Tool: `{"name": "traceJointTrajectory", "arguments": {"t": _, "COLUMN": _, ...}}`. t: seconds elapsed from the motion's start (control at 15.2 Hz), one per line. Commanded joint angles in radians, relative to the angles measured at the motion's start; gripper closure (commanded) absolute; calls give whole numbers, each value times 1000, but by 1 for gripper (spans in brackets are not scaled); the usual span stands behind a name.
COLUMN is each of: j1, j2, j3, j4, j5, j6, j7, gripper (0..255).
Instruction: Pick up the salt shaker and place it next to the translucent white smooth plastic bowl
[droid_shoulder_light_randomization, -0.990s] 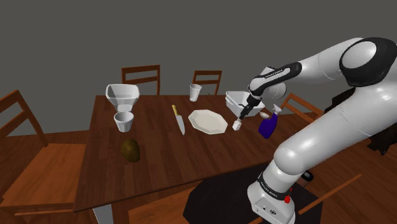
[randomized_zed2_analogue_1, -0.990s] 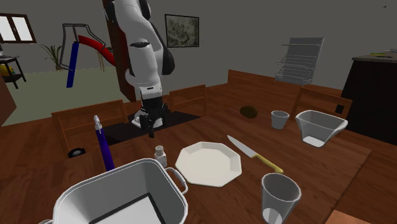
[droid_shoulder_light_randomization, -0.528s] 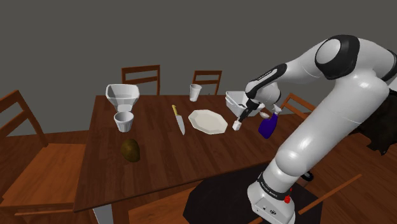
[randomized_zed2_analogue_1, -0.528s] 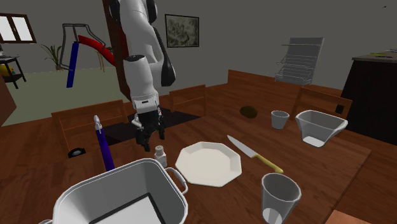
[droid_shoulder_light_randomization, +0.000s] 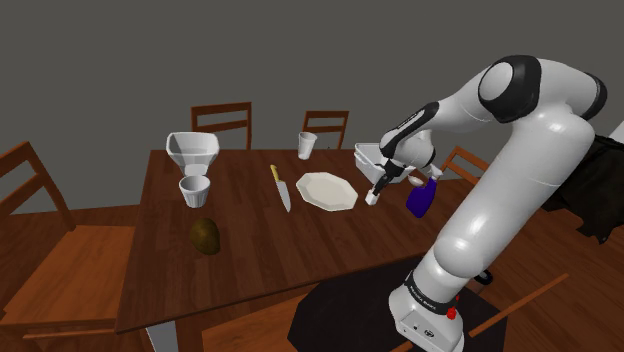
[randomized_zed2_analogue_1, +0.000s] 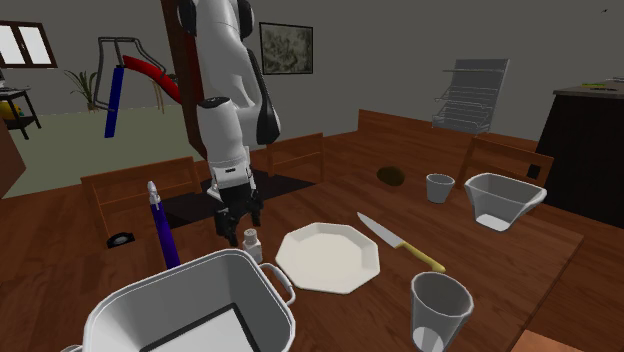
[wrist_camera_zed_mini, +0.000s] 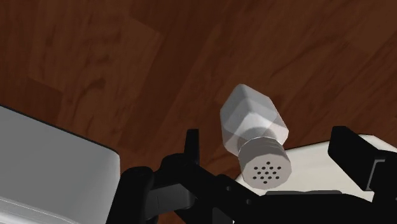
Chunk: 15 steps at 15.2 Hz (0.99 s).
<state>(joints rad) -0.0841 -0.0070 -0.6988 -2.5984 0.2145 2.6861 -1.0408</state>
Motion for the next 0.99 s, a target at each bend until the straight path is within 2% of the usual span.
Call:
{"name": "traceJointTrajectory", "arguments": {"t": 0.0, "j1": 0, "j2": 1, "j3": 0, "j4": 0, "j5": 2, "j6": 1, "j7": -2, "gripper": 0}}
{"name": "traceJointTrajectory", "arguments": {"t": 0.13, "j1": 0, "j2": 1, "j3": 0, "j4": 0, "j5": 1, "j6": 0, "j7": -1, "gripper": 0}}
{"name": "traceJointTrajectory", "arguments": {"t": 0.2, "j1": 0, "j2": 1, "j3": 0, "j4": 0, "j5": 1, "j6": 0, "j7": -1, "gripper": 255}}
{"name": "traceJointTrajectory", "arguments": {"t": 0.79, "j1": 0, "j2": 1, "j3": 0, "j4": 0, "j5": 2, "j6": 1, "j7": -2, "gripper": 255}}
{"name": "traceJointTrajectory", "arguments": {"t": 0.92, "j1": -6, "j2": -35, "j3": -3, "j4": 1, "j5": -58, "j6": -25, "j7": 44, "gripper": 255}}
